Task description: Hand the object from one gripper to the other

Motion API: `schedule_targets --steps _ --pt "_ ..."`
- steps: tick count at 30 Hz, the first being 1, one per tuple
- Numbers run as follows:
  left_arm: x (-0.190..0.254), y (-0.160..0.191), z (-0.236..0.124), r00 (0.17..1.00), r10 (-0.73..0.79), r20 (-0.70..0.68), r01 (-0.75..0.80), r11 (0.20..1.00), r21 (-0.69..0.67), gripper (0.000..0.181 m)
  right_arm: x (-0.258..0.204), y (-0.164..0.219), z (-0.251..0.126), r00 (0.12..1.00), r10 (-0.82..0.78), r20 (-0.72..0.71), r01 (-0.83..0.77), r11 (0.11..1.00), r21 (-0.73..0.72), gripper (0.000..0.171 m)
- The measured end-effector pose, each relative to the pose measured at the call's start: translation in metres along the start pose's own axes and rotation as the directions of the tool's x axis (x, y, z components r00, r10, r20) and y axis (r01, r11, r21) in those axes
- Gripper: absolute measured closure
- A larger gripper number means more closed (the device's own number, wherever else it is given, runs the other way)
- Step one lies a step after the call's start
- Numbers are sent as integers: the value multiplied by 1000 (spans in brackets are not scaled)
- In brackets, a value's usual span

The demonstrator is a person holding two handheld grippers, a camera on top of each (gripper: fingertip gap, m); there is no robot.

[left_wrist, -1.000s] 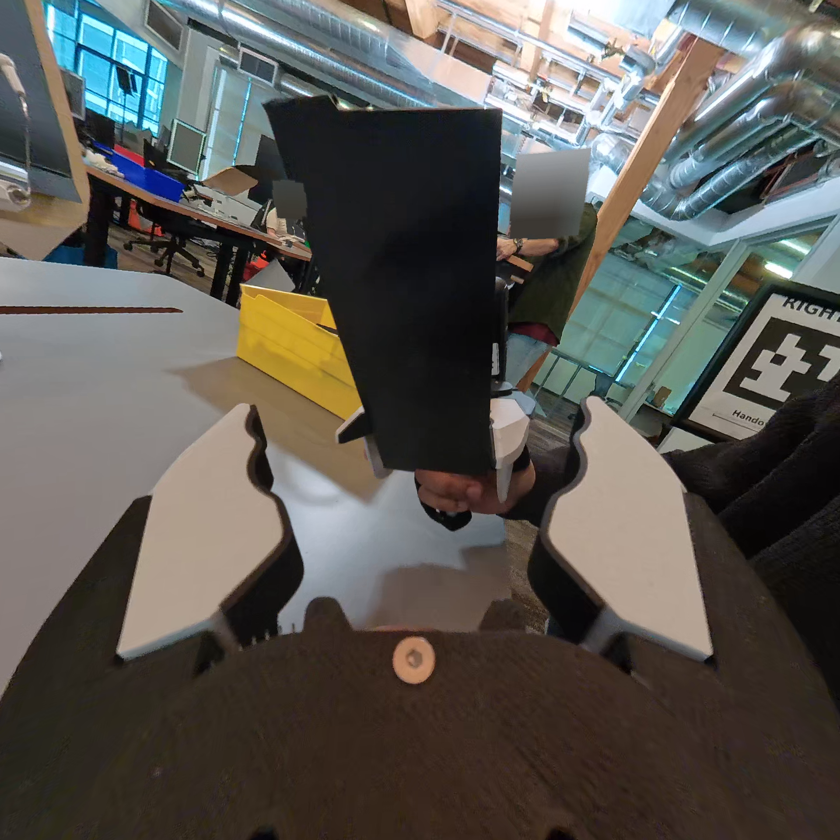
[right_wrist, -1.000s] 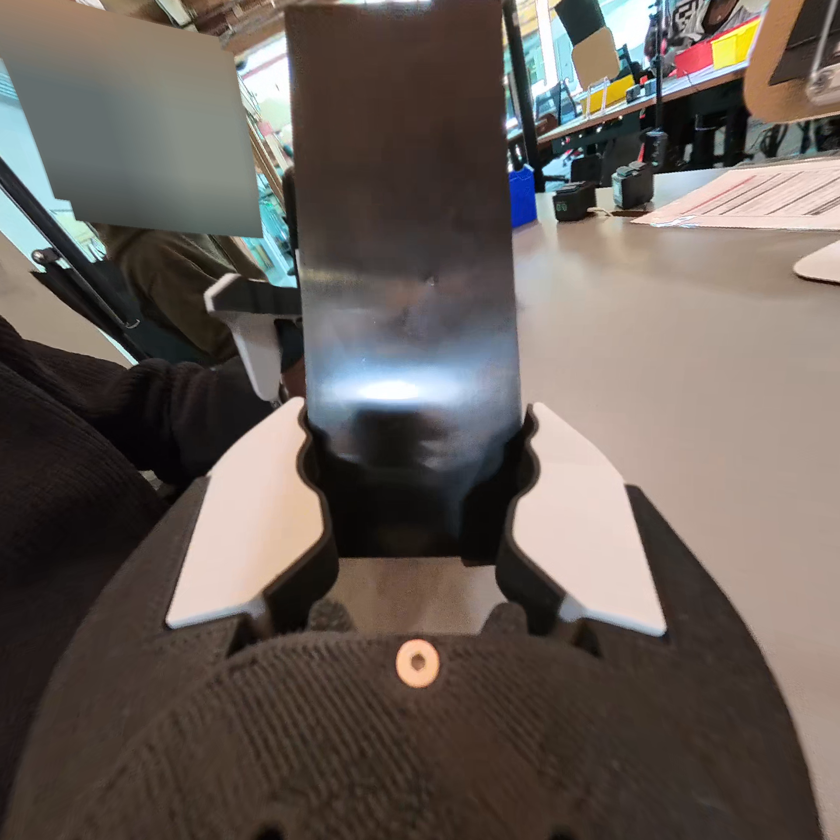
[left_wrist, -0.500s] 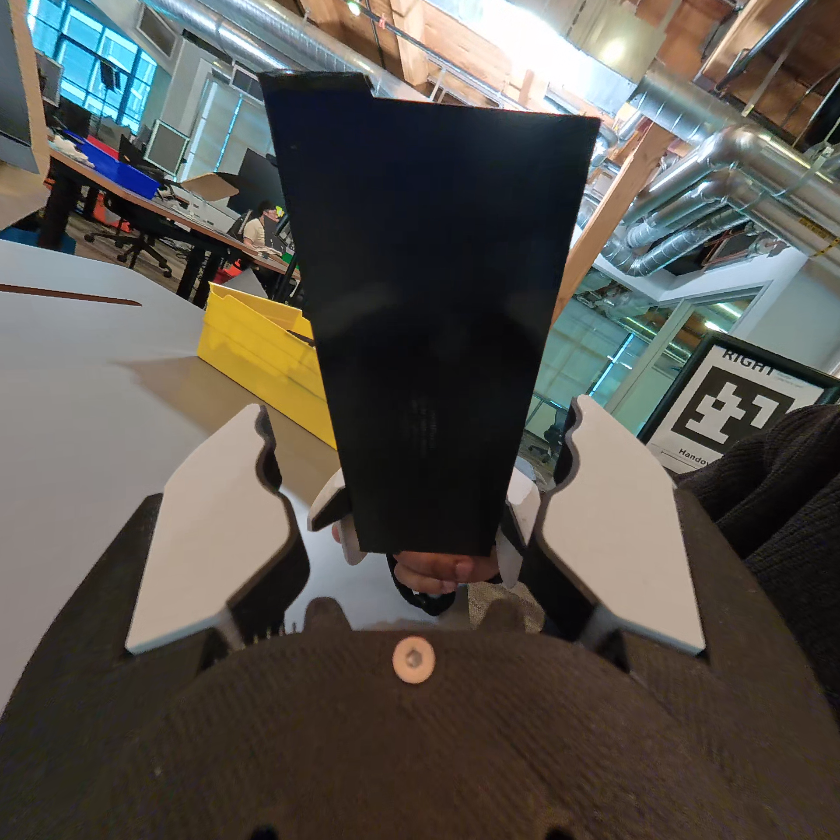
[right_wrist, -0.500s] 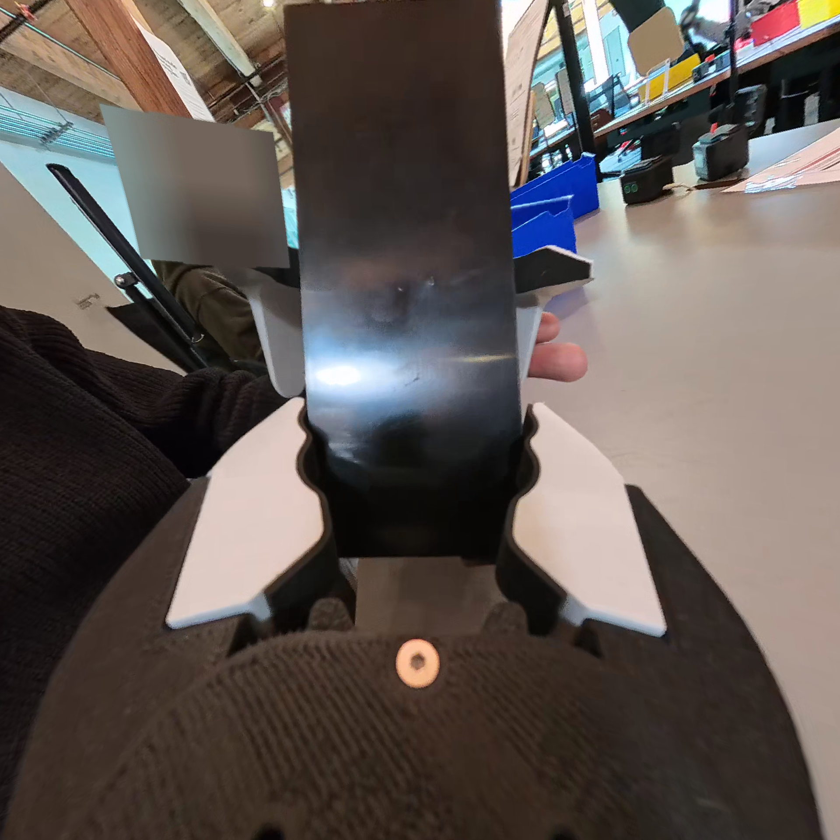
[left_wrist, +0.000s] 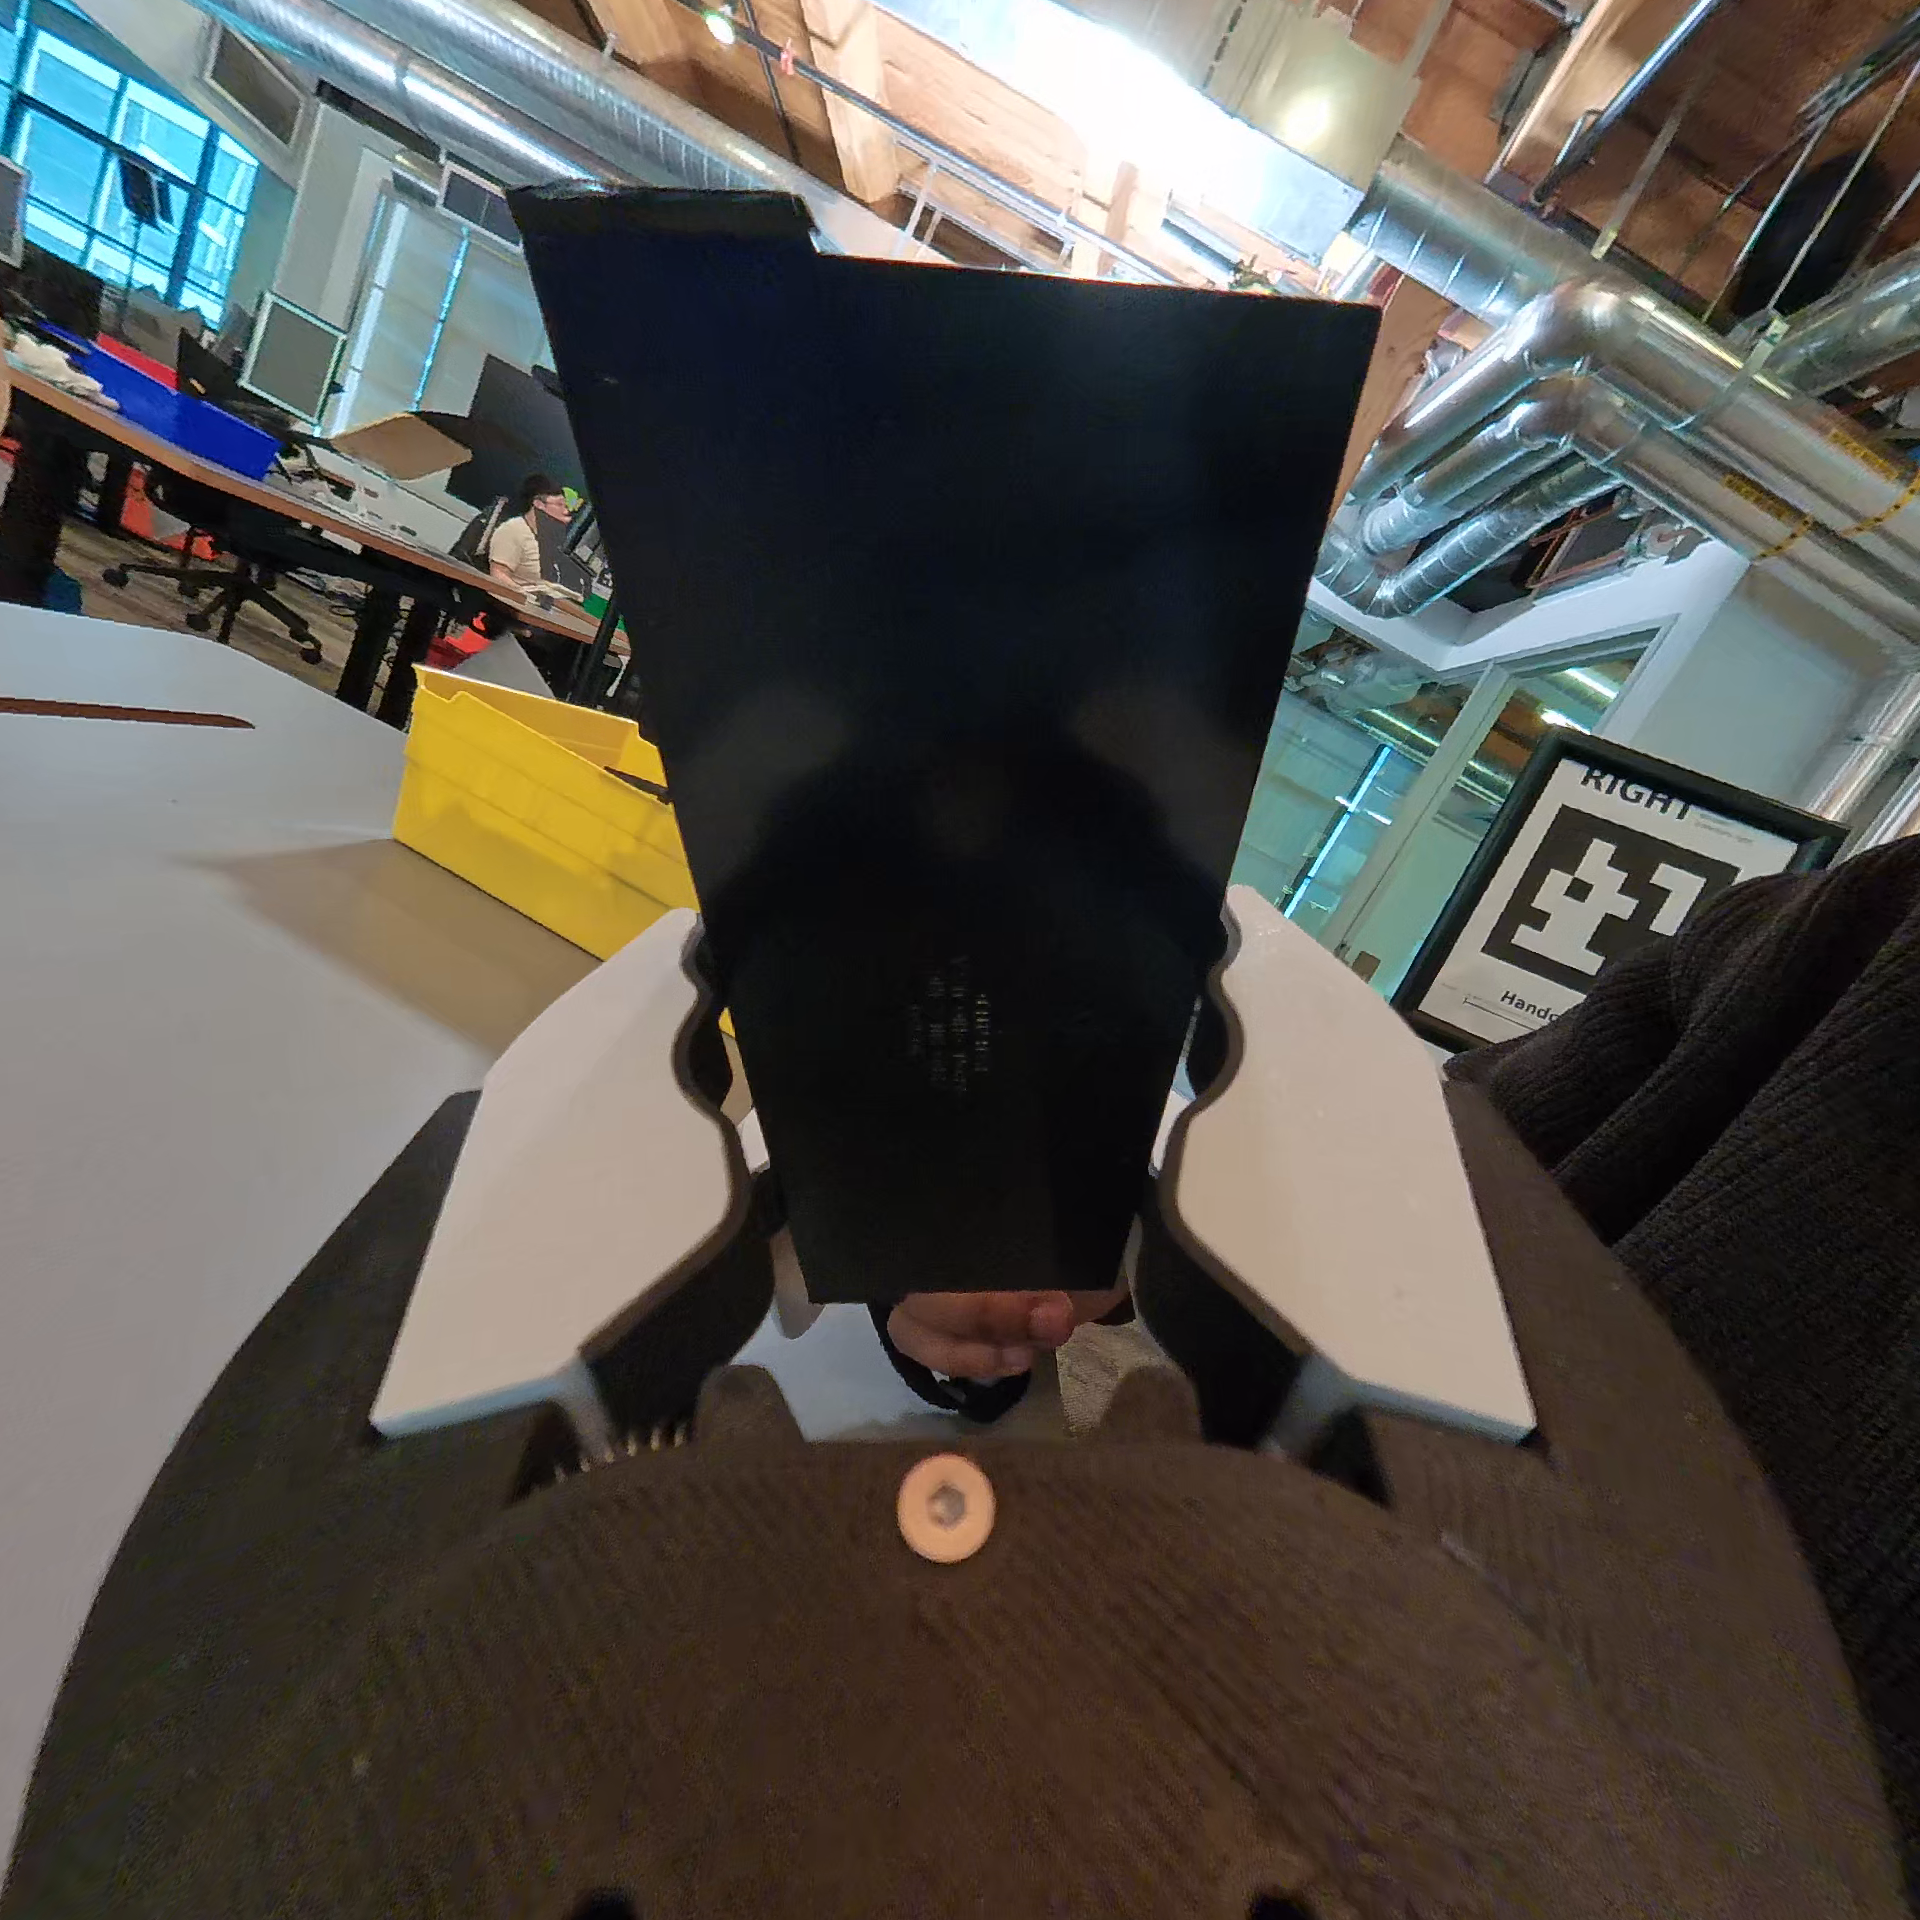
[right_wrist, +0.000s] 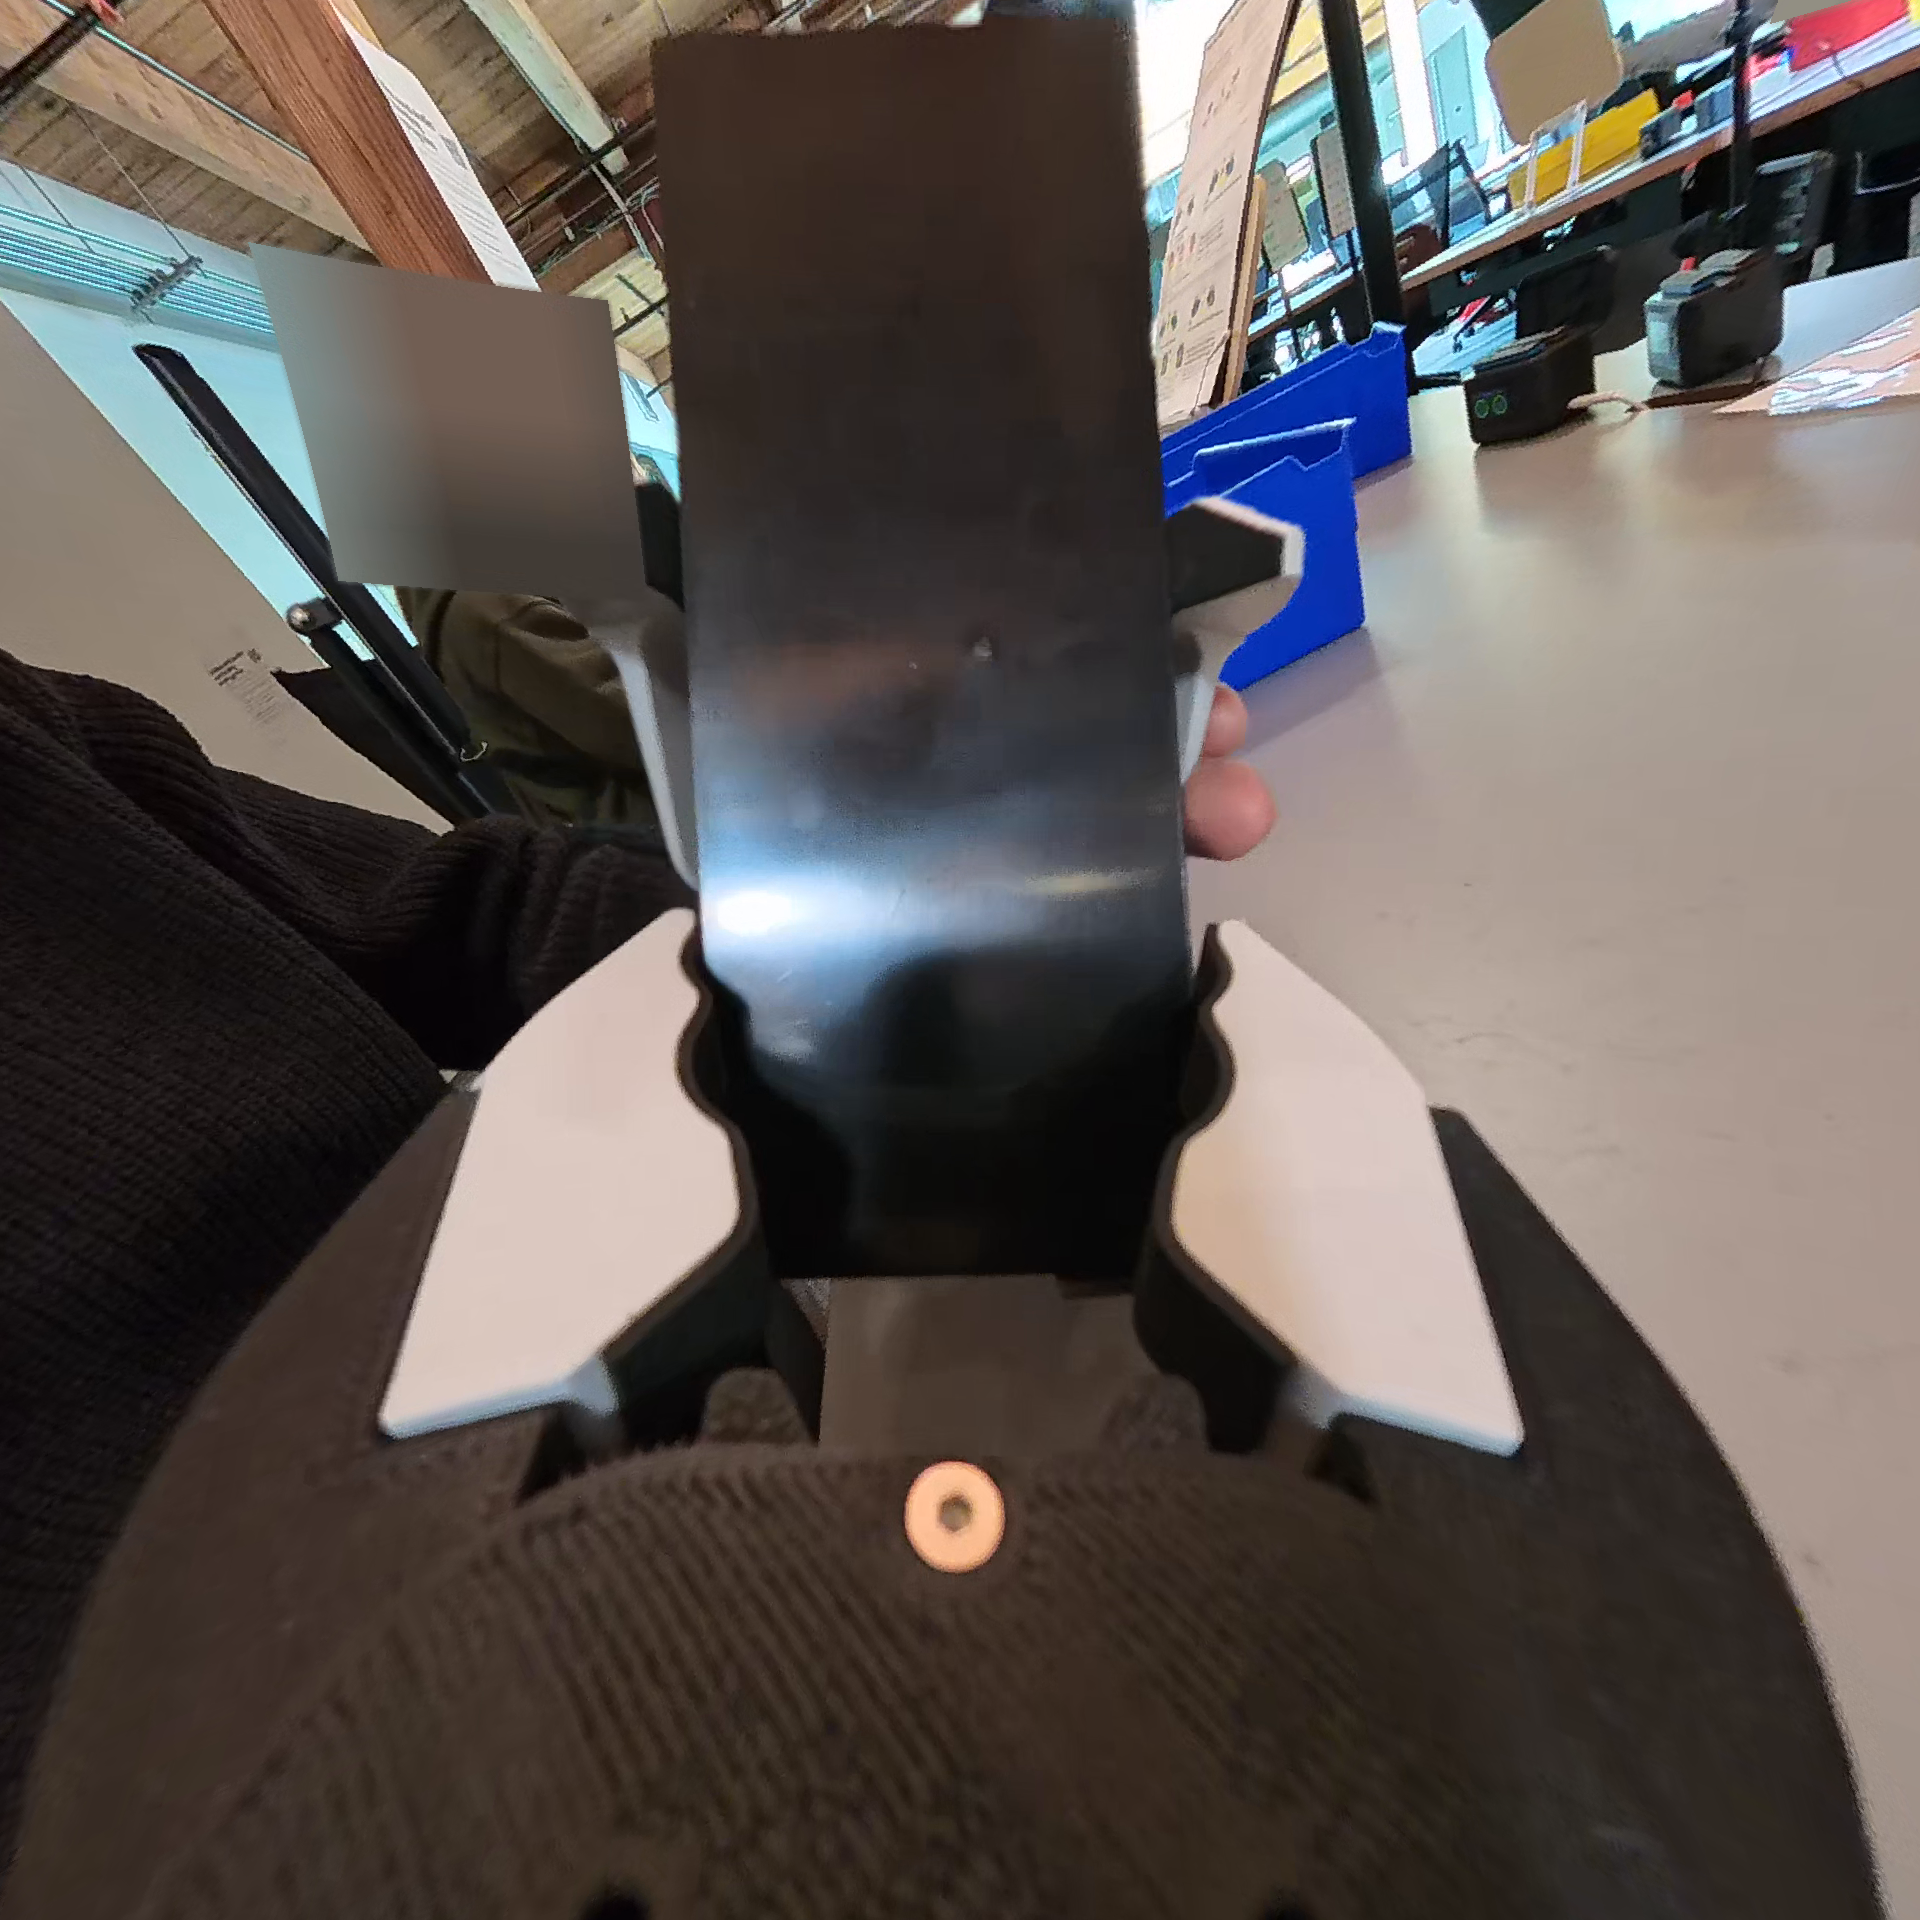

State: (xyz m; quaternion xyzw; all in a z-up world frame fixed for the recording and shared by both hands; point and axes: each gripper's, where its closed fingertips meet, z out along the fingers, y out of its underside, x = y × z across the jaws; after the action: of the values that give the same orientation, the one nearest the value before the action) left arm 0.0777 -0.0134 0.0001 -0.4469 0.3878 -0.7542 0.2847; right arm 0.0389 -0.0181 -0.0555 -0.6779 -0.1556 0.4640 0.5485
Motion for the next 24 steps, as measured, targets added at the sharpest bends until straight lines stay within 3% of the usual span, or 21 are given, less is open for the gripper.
schedule_targets --steps 5,10,13,17,20,24 --pt "-4 -5 -2 999 8 31 -9 1000 25 92 6 -16 -11 998 -47 -36 50 994 94 85" --pt "-24 -16 -12 991 -74 108 64 994 94 92 16 -28 -28 951 -252 -178 266 962 64 89" --pt "-43 -17 -19 969 -165 182 142 981 132 92 23 -31 -35 855 -424 -297 435 900 -34 91" --pt "-77 -7 -35 900 -213 381 169 975 146 92 33 -27 -38 652 -637 -411 583 768 -265 98" --pt "-91 -5 -46 842 -222 491 152 972 178 92 34 -20 -32 556 -711 -430 604 701 -379 109" --pt "-90 -3 -48 809 -188 558 91 976 198 92 43 -12 -26 507 -735 -449 572 677 -463 115"
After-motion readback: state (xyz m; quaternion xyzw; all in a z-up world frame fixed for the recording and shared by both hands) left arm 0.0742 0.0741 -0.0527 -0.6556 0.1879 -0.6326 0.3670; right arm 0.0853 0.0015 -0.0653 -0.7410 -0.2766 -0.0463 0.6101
